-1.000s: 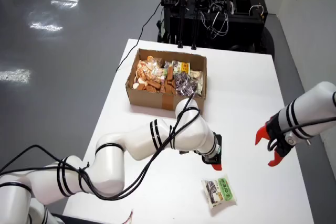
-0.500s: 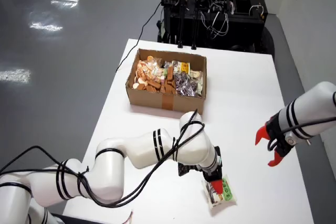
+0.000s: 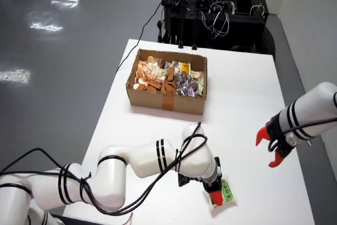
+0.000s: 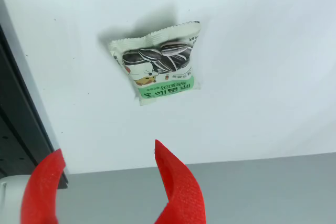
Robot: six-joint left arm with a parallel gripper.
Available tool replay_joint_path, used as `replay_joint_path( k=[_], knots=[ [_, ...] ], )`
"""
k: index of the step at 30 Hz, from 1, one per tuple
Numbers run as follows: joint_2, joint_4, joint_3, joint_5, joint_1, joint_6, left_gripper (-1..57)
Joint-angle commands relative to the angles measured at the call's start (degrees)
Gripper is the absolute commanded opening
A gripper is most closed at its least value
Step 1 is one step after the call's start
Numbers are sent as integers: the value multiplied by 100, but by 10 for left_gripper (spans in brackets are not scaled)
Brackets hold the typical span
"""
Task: Grasp a snack and put it in the bin.
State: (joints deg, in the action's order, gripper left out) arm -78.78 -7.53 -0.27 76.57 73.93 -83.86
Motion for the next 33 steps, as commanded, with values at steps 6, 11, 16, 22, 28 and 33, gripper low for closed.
replay_joint_path(
  k=[6,11,16,22,28,33],
  knots=[
    [-162,-38,-81,-174,-2,-38,378],
    [-210,-66,-28,-364,-5,-59,382],
    [-226,-139,4,-476,-29,-67,364],
    [-242,-187,155,-594,-79,-128,384],
    [-295,-217,280,-714,-135,-159,407],
    [-341,-238,358,-840,-202,-171,413]
  ],
)
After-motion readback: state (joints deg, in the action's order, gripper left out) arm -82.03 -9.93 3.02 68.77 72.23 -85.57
